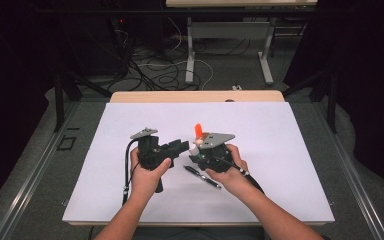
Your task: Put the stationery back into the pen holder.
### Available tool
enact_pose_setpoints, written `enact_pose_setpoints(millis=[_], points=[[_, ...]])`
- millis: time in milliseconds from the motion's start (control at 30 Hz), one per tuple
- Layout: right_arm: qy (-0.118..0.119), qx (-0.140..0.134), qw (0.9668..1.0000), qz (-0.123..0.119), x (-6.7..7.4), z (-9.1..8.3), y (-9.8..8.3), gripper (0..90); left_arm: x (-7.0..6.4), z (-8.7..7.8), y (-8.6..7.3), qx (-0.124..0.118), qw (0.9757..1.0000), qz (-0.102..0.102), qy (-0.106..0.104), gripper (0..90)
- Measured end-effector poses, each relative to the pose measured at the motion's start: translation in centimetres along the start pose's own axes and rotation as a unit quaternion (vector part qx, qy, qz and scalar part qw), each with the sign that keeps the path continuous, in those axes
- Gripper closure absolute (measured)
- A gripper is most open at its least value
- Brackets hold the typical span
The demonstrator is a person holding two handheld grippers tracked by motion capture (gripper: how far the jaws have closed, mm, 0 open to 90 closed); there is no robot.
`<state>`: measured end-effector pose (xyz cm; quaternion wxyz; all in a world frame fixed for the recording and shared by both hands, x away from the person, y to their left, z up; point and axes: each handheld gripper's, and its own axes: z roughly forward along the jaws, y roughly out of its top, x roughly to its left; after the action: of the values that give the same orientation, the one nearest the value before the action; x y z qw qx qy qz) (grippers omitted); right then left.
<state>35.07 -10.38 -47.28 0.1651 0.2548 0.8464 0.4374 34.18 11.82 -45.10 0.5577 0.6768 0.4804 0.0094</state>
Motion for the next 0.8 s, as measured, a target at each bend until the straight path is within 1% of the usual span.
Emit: enact_pose_setpoints(millis=[33,67,100,167,200,233,267,333,367,400,433,467,500,567,633,700,767,800], points=[[-0.005,-0.010,0.9999,0.003,-0.1,0.0,0.0,65.0,0.1,-0.1,0.1,0.000,1.0000,0.002,0.003,55.0],[-0.006,-0.012,0.9999,0.006,-0.2,-0.1,0.1,65.0,0.2,-0.2,0.2,-0.003,1.0000,0.001,0.004,52.8],[-0.005,-0.015,0.9998,0.008,-0.3,-0.2,0.1,65.0,0.3,-0.3,0.2,-0.003,1.0000,0.004,0.006,51.2],[-0.011,-0.024,0.9996,0.011,-0.5,-0.3,0.1,65.0,0.4,-0.3,0.2,-0.011,0.9998,0.013,0.011,48.4],[-0.013,-0.027,0.9995,0.013,-0.6,-0.4,0.2,65.0,0.6,-0.4,0.2,-0.014,0.9995,0.022,0.014,45.2],[-0.014,-0.031,0.9994,0.010,-0.8,-0.5,0.2,65.0,0.7,-0.4,0.2,-0.014,0.9993,0.027,0.019,41.1],[-0.015,-0.038,0.9991,0.012,-0.9,-0.6,0.2,65.0,0.8,-0.4,0.2,-0.019,0.9990,0.031,0.024,39.3],[-0.021,-0.048,0.9985,0.013,-1.2,-0.7,0.3,64.9,1.0,-0.6,0.1,-0.019,0.9987,0.038,0.029,36.8],[-0.021,-0.054,0.9982,0.017,-1.3,-0.8,0.4,64.9,1.0,-0.7,0.1,-0.022,0.9982,0.042,0.035,35.1],[-0.022,-0.052,0.9982,0.018,-1.5,-0.9,0.4,64.9,1.1,-0.8,0.1,-0.022,0.9976,0.050,0.042,34.0],[-0.025,-0.064,0.9975,0.019,-1.7,-0.9,0.4,64.9,1.2,-0.8,0.1,-0.021,0.9973,0.054,0.046,32.9],[-0.028,-0.066,0.9972,0.023,-1.8,-0.9,0.5,64.9,1.3,-0.9,0.1,-0.023,0.9967,0.059,0.052,31.2],[-0.027,-0.070,0.9969,0.020,-2.0,-0.9,0.5,64.9,1.4,-1.1,0.2,-0.025,0.9957,0.067,0.059,29.3],[-0.035,-0.073,0.9964,0.028,-2.3,-1.0,0.5,64.9,1.7,-1.3,0.2,-0.026,0.9944,0.076,0.070,26.5],[-0.041,-0.083,0.9953,0.029,-2.7,-1.1,0.5,64.9,2.0,-1.6,0.1,-0.029,0.9925,0.086,0.082,22.8],[-0.046,-0.089,0.9944,0.033,-3.0,-1.1,0.5,64.9,2.4,-1.9,0.1,-0.028,0.9915,0.092,0.087,20.7],[-0.051,-0.093,0.9936,0.037,-3.5,-1.0,0.4,64.9,2.8,-2.1,-0.1,-0.024,0.9897,0.103,0.097,20.2],[-0.053,-0.096,0.9932,0.037,-3.7,-1.0,0.4,64.9,3.0,-2.2,-0.2,-0.024,0.9892,0.106,0.099,20.1]])
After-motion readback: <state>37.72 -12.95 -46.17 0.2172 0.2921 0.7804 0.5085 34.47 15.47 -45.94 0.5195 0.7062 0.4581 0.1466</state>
